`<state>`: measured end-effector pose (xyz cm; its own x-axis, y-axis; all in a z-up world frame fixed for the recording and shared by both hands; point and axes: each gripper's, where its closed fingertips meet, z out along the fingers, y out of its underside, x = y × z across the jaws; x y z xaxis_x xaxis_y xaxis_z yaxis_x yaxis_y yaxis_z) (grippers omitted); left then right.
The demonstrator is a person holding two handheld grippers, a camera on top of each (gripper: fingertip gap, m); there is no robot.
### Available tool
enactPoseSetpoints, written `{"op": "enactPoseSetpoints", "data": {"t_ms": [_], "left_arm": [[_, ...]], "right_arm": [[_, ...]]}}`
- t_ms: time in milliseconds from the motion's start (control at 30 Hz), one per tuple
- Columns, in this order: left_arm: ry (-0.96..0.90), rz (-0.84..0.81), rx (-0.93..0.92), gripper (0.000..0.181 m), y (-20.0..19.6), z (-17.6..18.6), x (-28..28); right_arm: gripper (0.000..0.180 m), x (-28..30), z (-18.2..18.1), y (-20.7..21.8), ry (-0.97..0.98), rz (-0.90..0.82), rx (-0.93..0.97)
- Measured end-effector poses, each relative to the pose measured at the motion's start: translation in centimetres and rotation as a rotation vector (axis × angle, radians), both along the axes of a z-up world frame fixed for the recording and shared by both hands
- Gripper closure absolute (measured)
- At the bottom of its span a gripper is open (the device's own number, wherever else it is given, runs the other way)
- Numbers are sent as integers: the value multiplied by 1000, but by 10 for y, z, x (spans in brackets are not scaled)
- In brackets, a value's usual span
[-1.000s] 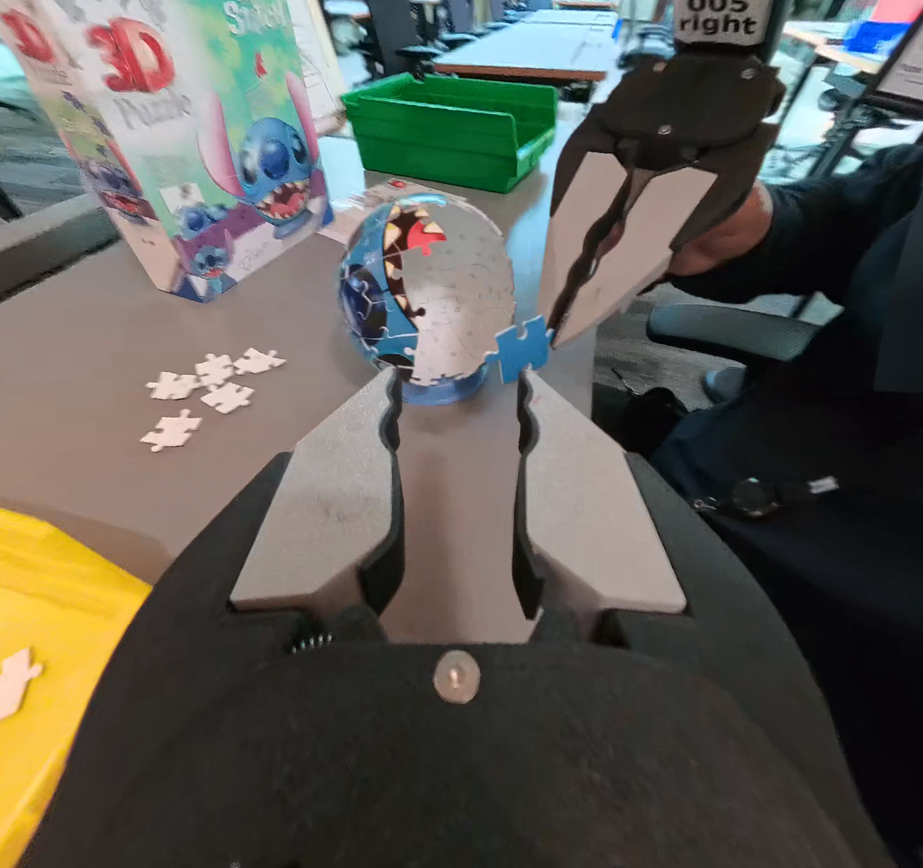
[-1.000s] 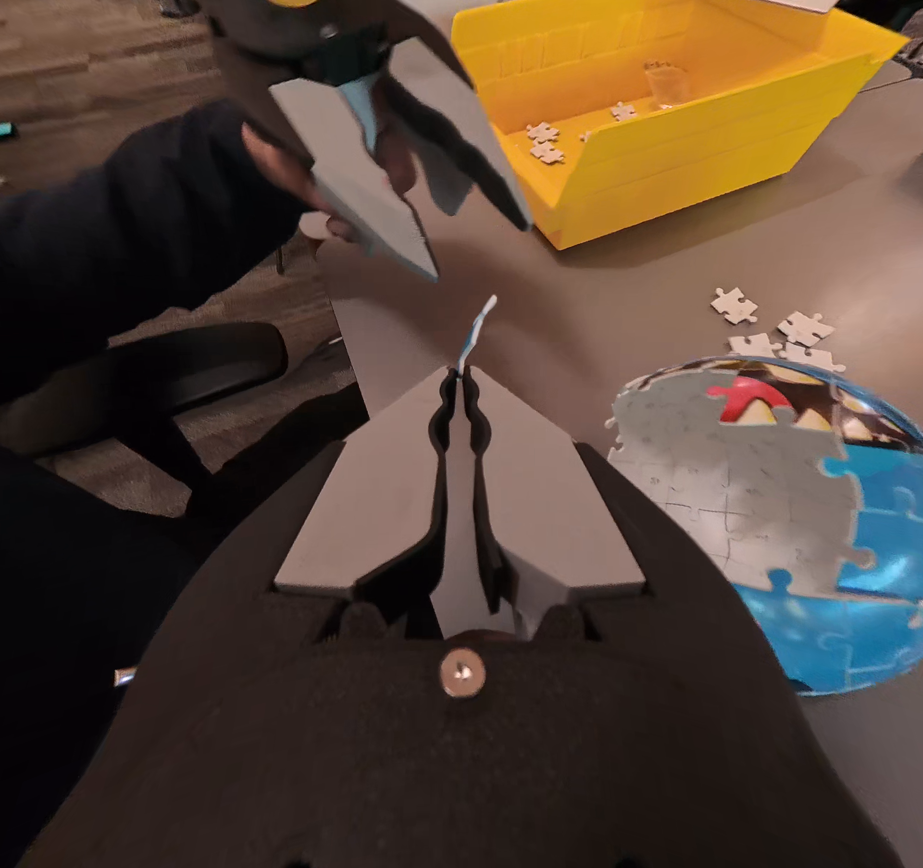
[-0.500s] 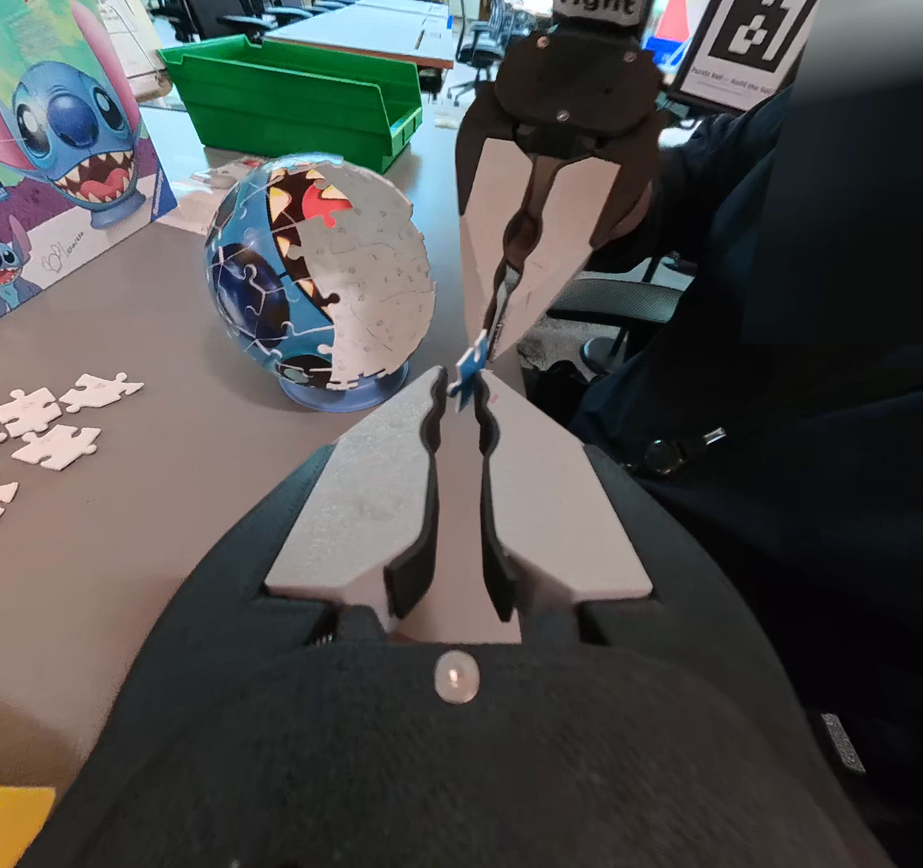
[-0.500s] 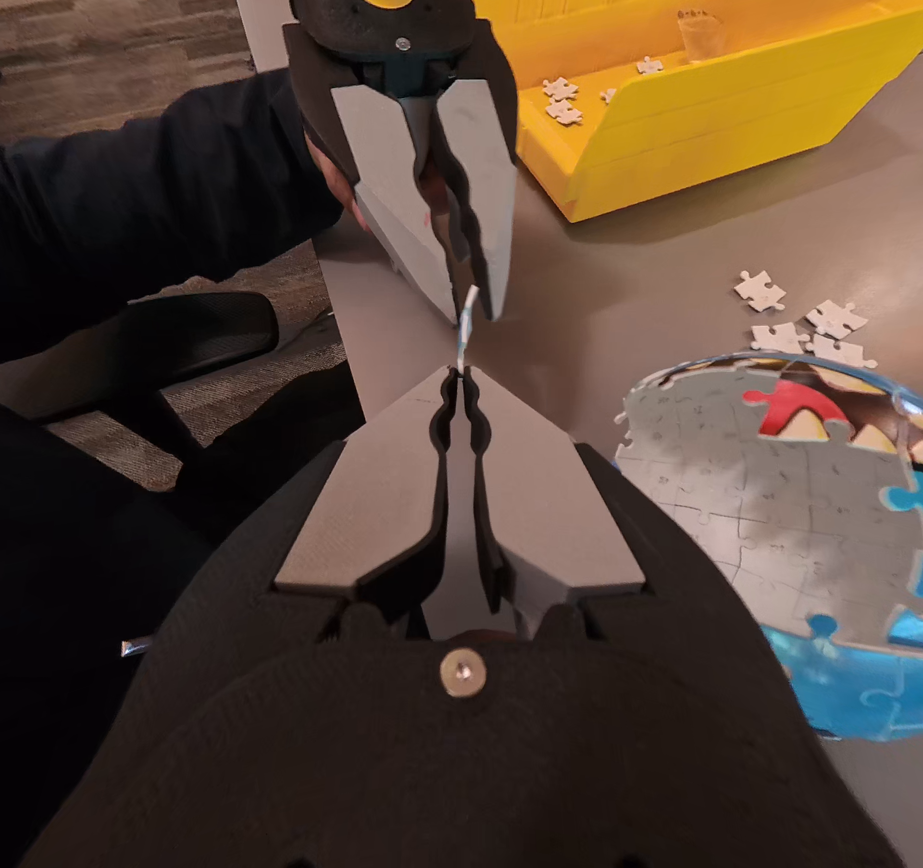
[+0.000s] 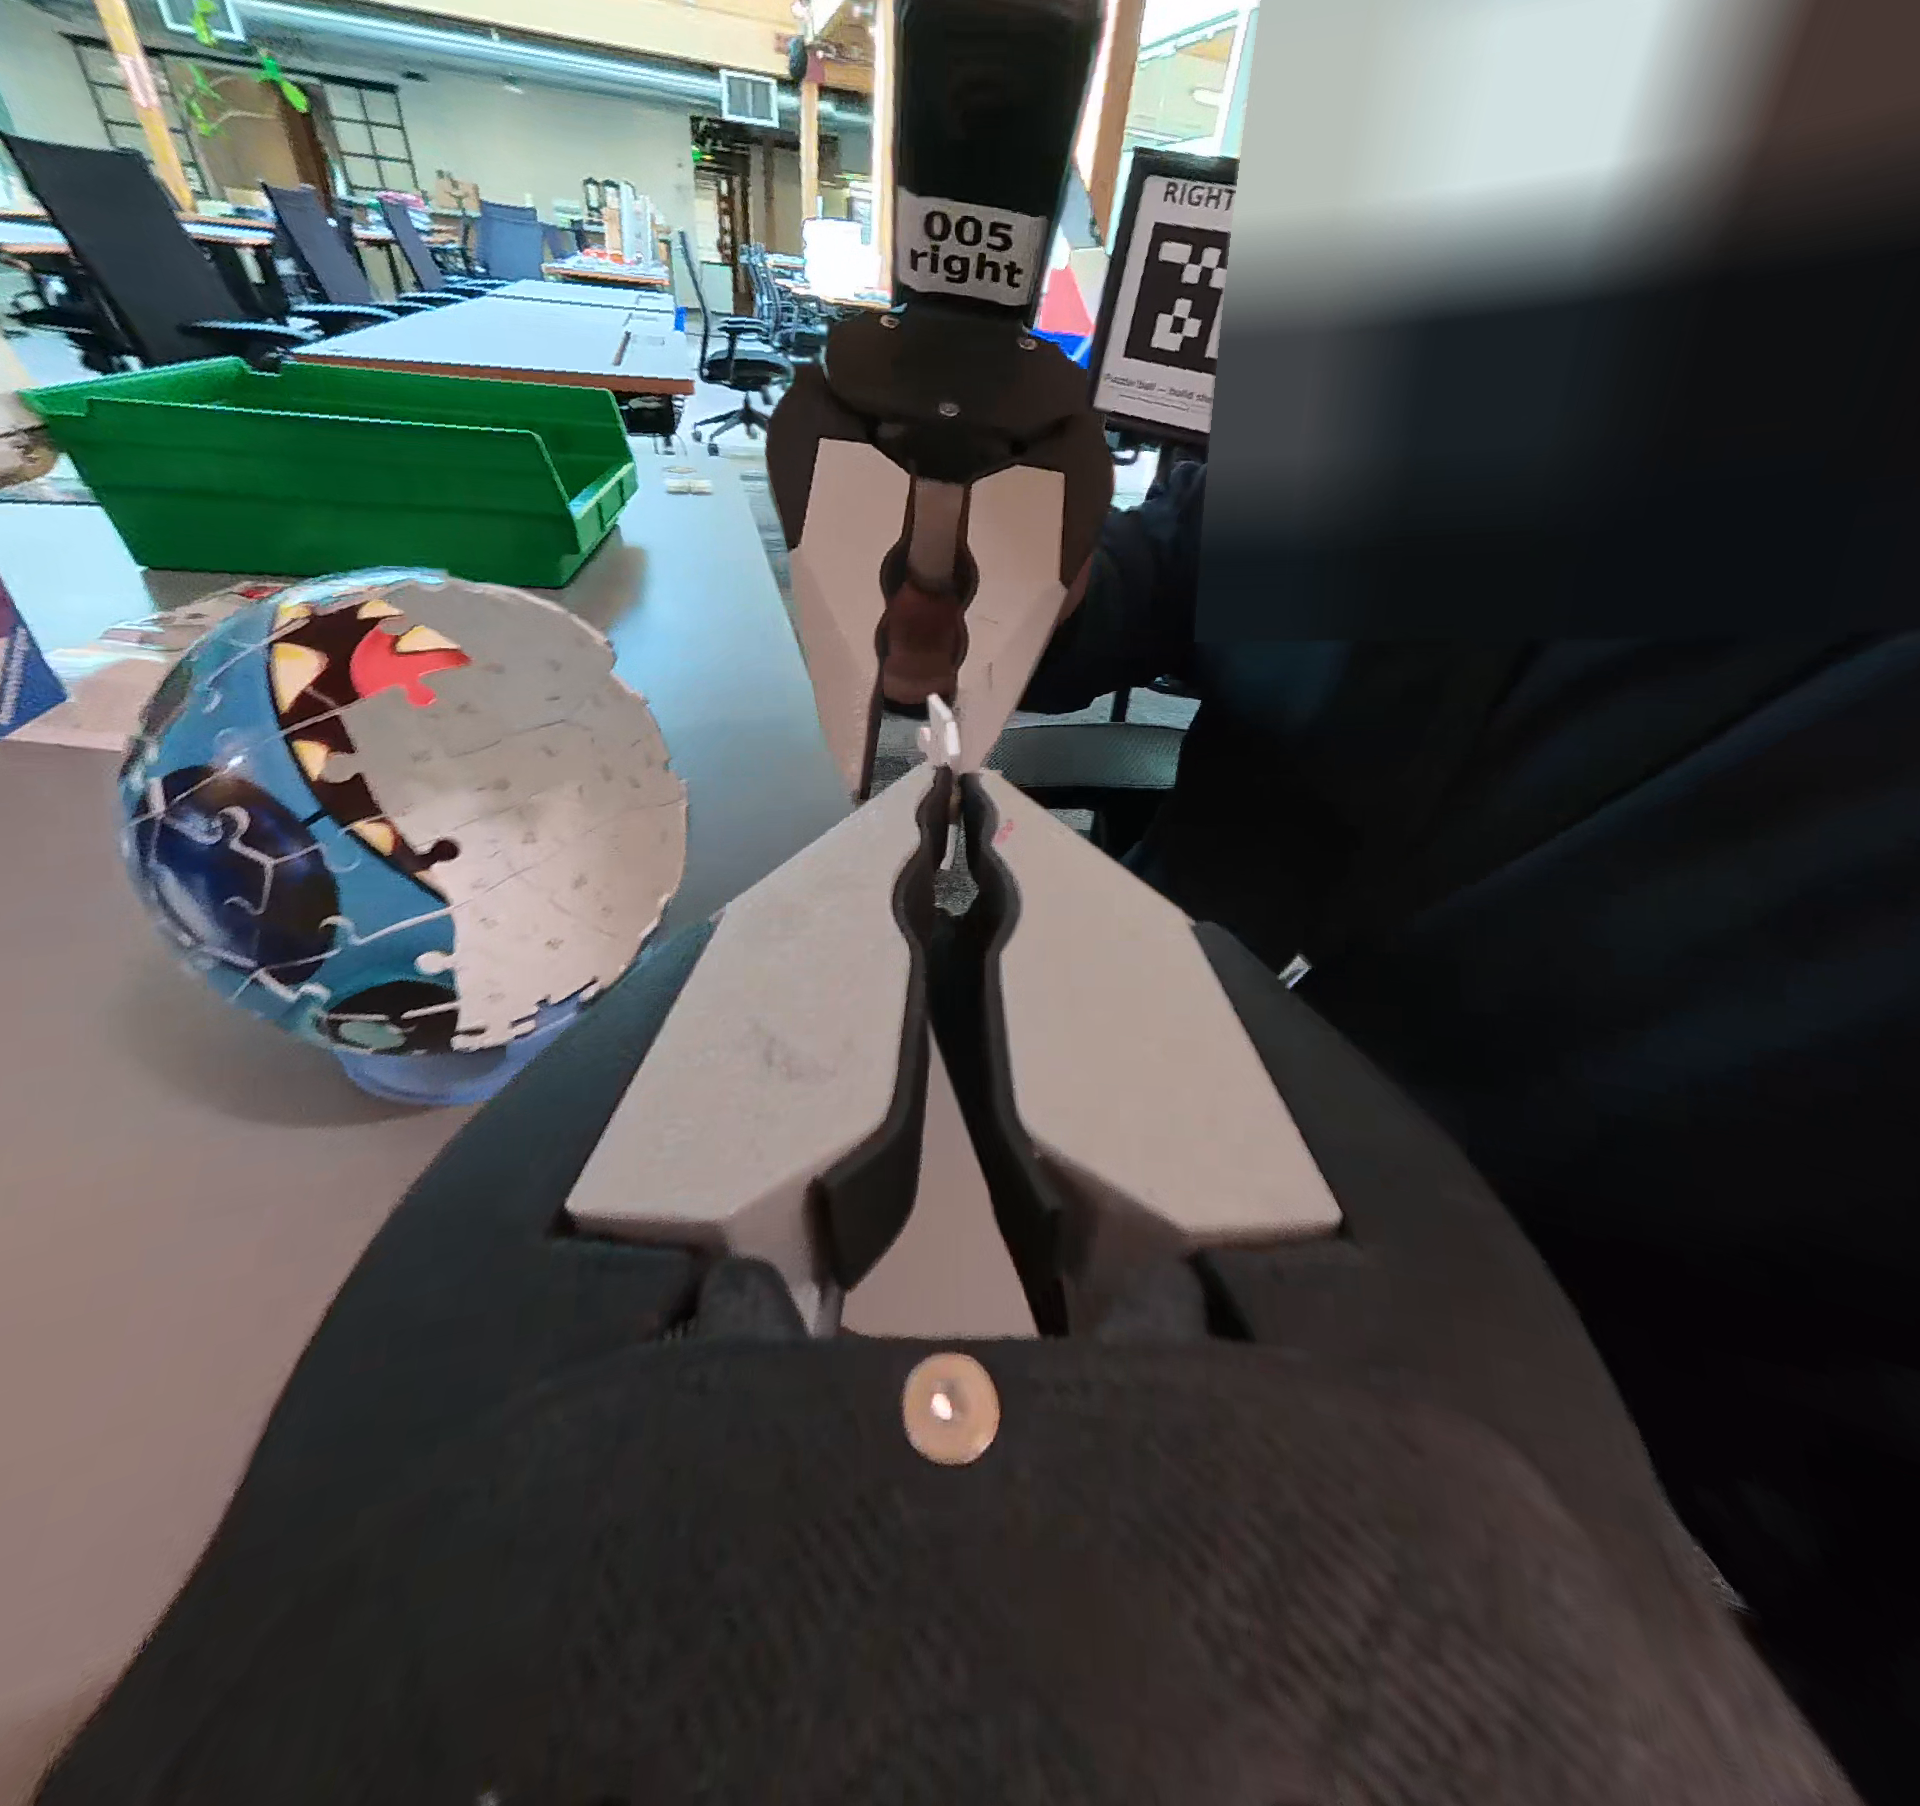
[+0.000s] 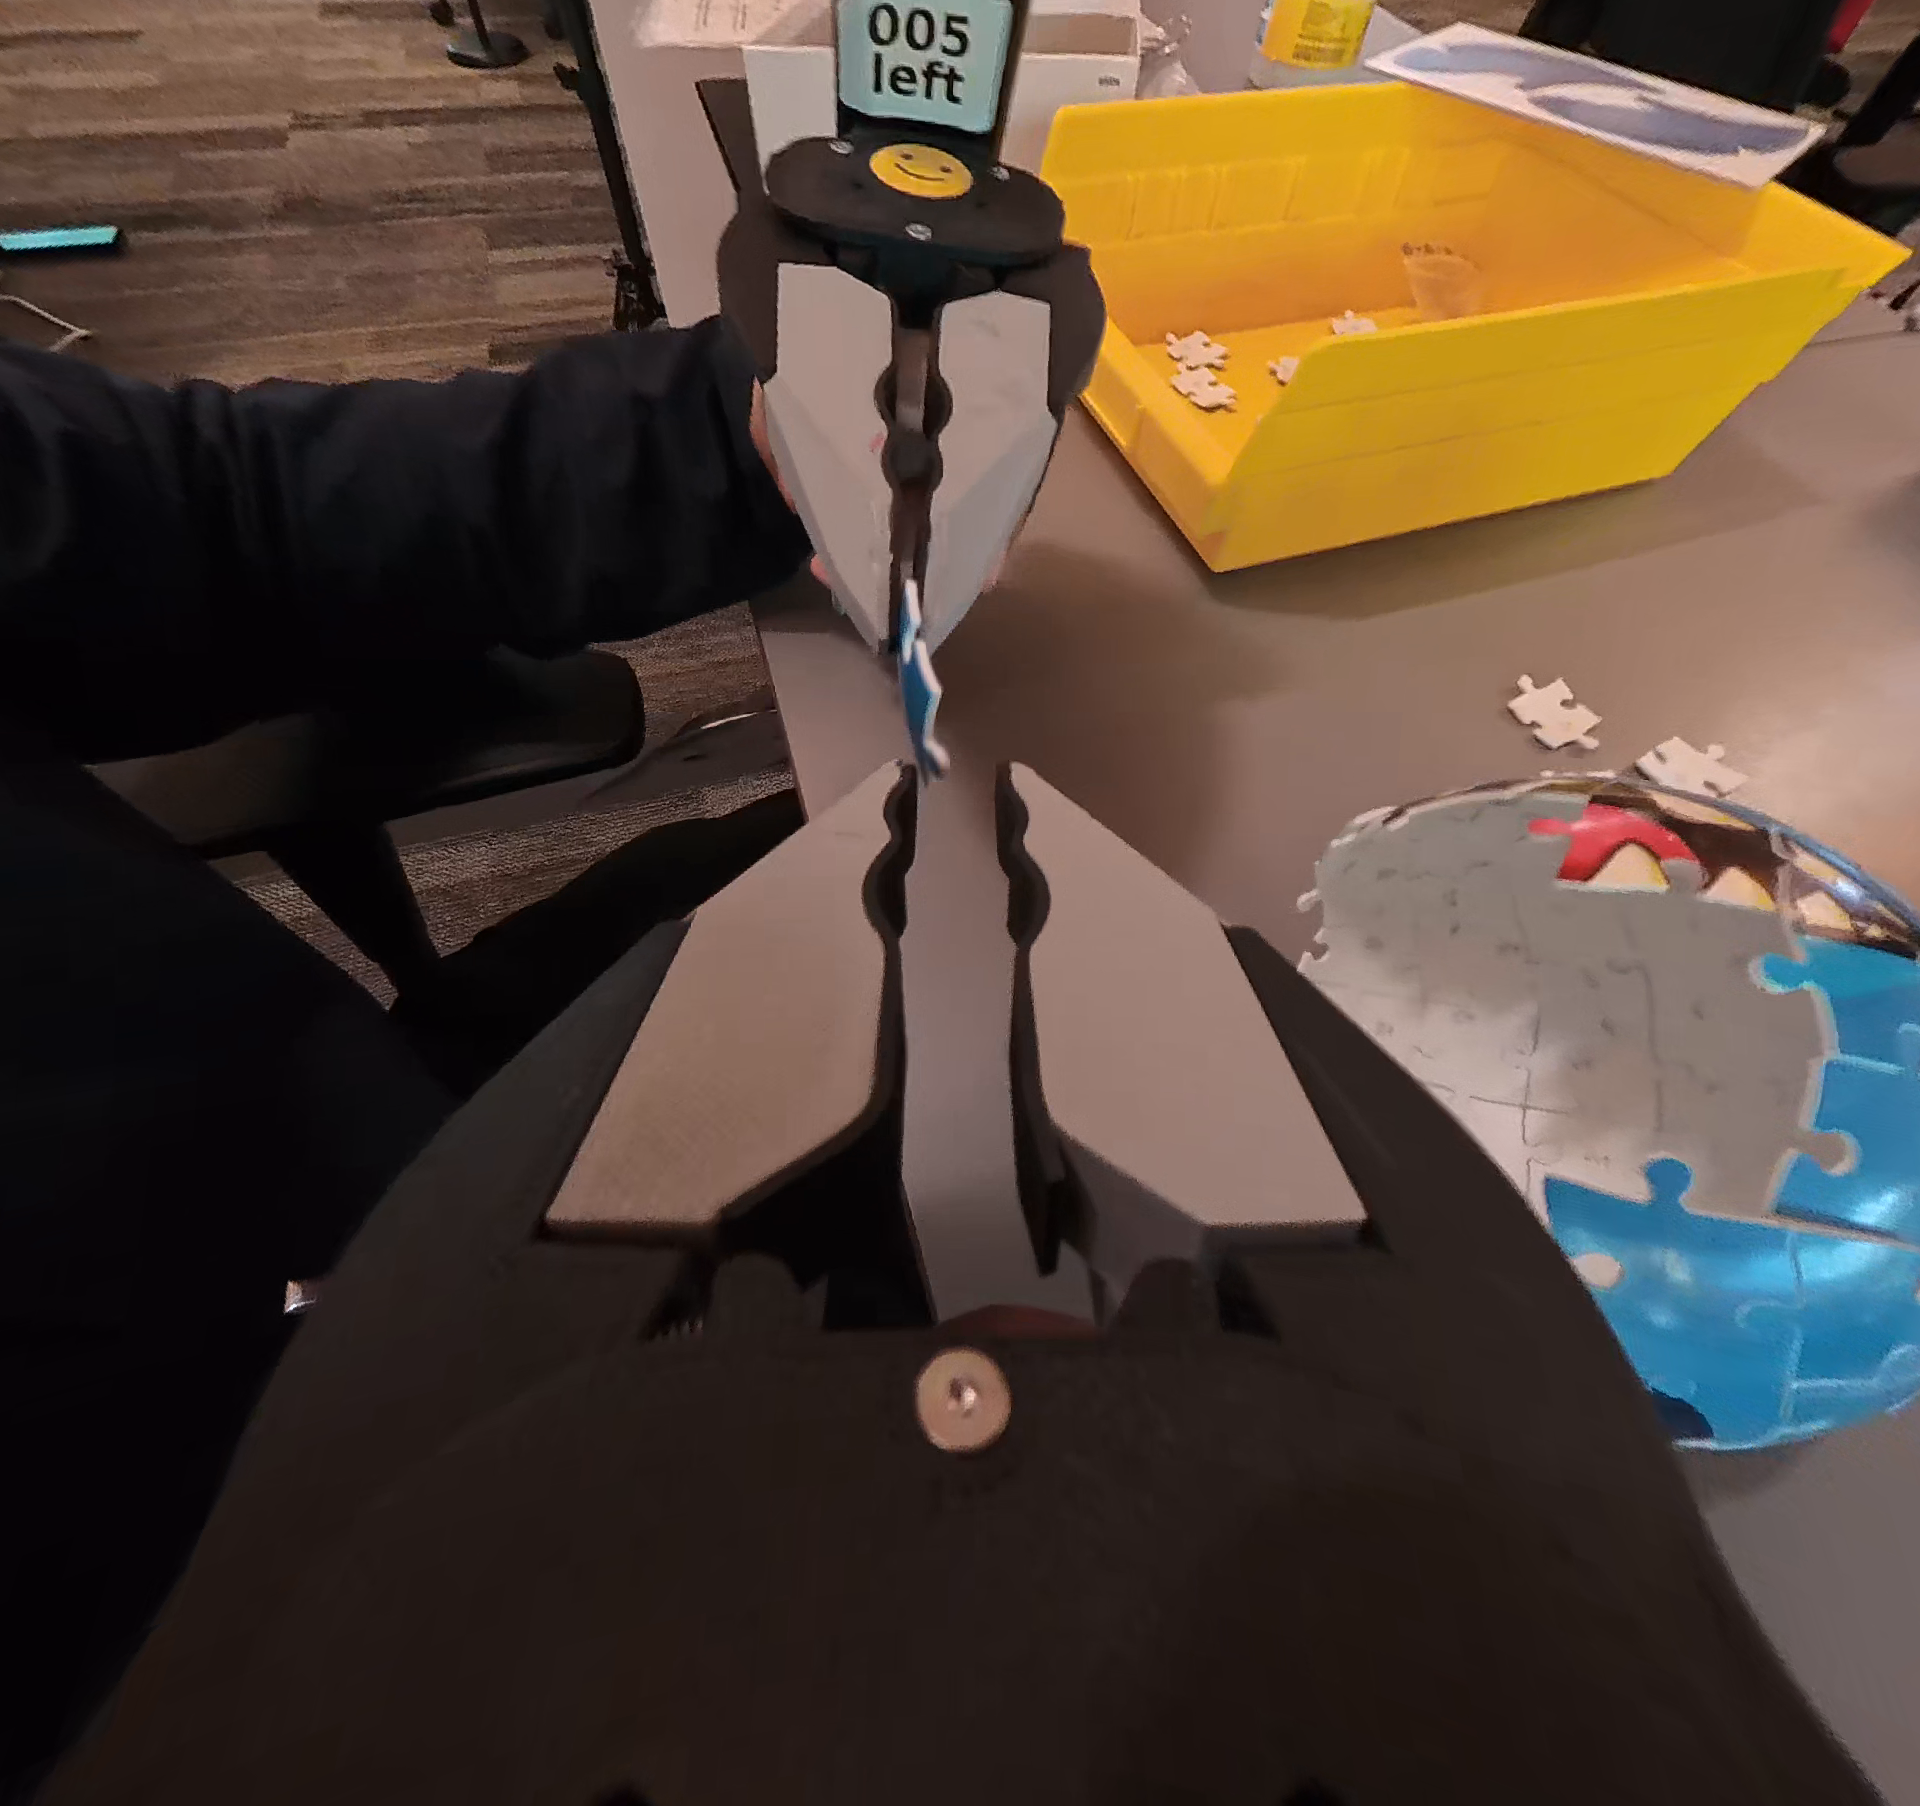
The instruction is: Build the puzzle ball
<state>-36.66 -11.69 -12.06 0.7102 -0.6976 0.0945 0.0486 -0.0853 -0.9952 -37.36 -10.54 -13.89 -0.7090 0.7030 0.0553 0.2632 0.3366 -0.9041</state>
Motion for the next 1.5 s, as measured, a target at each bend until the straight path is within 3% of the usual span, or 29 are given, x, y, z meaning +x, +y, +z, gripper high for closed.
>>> {"op": "enactPoseSetpoints", "data": {"t_ms": [300,367,467,567,700,800,1033,1300,1500], "left_arm": [[-58,-9,-27,176,16,-3,12],[-50,23,-49,149,19,-7,8],[-62,109,-49,141,19,-7,-14],[-65,311,-89,147,29,-14,-61],[-59,721,-205,160,51,-35,-144],[-7,837,-293,162,70,-52,-168],[126,842,-478,170,120,-84,-182],[237,837,-502,181,134,-93,-174],[182,749,-538,181,140,-103,-161]], "right_arm": [[180,20,3,1,16,43,-26],[180,24,2,8,22,30,-27],[180,34,0,22,26,7,-25],[180,43,-4,45,24,-48,-16],[180,56,-5,81,20,-130,-37],[180,62,-10,115,13,-226,-13],[180,69,-44,153,-72,-304,25],[180,64,-58,175,-114,-323,-4],[180,64,-59,181,-119,-312,-28]]}}
